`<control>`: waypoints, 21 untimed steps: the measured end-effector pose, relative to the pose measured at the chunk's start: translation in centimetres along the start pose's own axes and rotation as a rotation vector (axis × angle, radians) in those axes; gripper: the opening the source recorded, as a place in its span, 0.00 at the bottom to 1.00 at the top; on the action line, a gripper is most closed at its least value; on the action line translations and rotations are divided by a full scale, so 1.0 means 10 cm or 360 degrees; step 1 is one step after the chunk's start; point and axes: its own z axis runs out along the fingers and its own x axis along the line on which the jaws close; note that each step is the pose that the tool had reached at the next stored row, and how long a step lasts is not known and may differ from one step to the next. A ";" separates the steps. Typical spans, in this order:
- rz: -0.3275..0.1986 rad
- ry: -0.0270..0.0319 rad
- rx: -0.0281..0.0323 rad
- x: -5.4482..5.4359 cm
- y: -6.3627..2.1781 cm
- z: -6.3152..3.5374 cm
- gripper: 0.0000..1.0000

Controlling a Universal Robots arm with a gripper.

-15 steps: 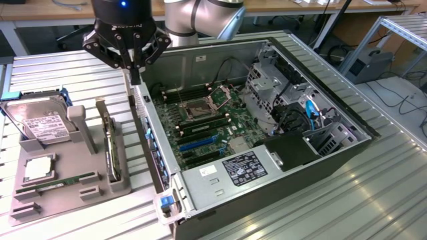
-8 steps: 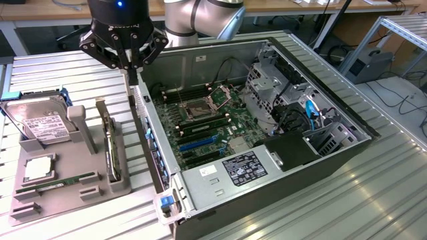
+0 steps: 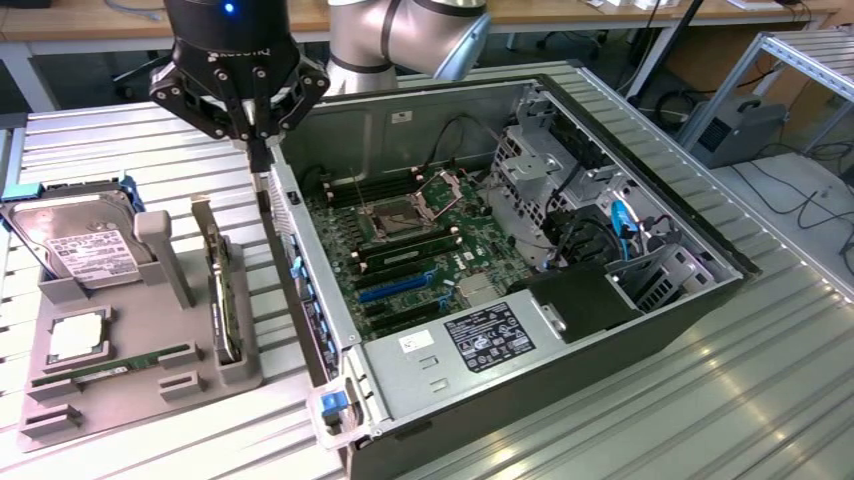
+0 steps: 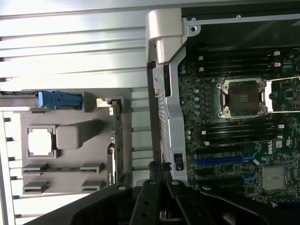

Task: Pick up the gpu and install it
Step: 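Reach for the gpu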

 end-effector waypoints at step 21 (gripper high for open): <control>0.0000 -0.00006 0.00100 0.32 -0.024 -0.009 0.11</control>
